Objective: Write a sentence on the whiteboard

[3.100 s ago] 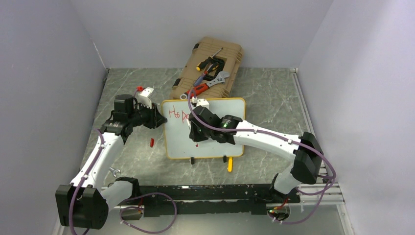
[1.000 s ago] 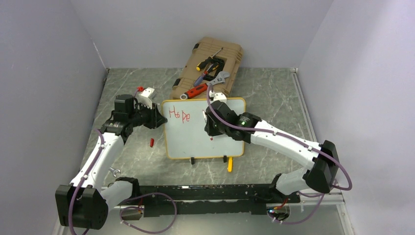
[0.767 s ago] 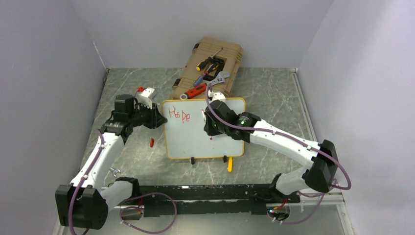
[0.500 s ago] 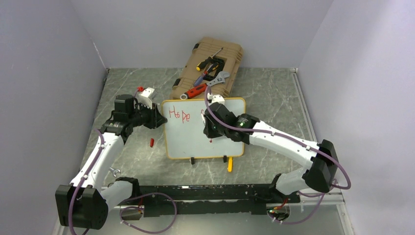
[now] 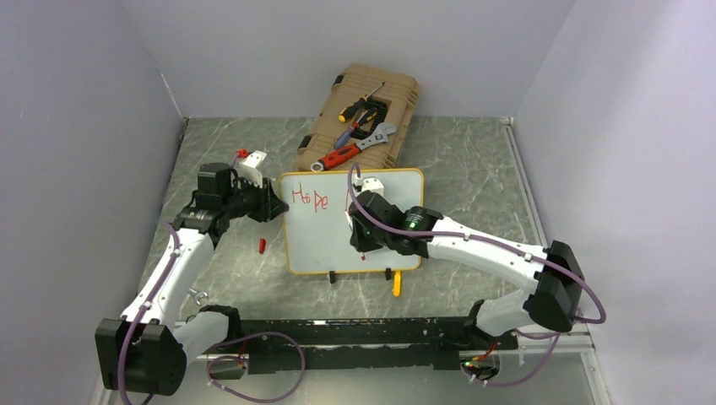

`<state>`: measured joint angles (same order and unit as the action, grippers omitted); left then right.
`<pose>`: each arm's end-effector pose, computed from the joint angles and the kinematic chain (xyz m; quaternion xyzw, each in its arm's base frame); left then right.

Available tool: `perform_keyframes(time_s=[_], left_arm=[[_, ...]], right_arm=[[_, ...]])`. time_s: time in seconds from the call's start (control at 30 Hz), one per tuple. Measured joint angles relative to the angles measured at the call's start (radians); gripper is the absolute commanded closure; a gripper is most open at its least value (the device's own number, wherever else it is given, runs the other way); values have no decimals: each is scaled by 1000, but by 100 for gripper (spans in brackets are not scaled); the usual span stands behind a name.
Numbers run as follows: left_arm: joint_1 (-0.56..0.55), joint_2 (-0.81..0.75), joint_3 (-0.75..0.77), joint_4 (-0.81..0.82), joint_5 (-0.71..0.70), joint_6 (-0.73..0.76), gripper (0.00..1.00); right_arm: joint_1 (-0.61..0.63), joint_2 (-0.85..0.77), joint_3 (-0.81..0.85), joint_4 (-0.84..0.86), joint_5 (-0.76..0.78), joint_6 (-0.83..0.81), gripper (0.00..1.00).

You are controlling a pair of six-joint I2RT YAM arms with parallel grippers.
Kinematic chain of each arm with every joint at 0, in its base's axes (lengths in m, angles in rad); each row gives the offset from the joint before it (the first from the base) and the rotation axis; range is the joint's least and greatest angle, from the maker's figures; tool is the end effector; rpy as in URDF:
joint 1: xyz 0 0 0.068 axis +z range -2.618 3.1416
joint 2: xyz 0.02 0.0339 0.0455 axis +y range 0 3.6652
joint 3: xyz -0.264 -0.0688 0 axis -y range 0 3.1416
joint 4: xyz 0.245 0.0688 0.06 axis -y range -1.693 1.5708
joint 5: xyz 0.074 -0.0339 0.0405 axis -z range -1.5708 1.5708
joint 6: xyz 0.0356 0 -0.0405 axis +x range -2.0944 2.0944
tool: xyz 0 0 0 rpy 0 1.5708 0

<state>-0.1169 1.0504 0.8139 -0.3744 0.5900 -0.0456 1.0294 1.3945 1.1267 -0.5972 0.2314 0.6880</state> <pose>0.2220 -0.0460 0.2841 0.1644 0.8434 -0.2929 0.4194 0.1597 0.2497 0.2837 -0.1190 0.9253 0.1891 0.3063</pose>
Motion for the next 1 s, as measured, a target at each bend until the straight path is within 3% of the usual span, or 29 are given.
perform_keyframes(time_s=[0.47, 1.0], left_arm=[[-1, -1, 0, 0, 0, 0, 100], [-1, -1, 0, 0, -2, 1, 100]], right_arm=[[-1, 23, 100, 2, 54, -34, 100], [-22, 48, 96, -7, 47, -14, 100]])
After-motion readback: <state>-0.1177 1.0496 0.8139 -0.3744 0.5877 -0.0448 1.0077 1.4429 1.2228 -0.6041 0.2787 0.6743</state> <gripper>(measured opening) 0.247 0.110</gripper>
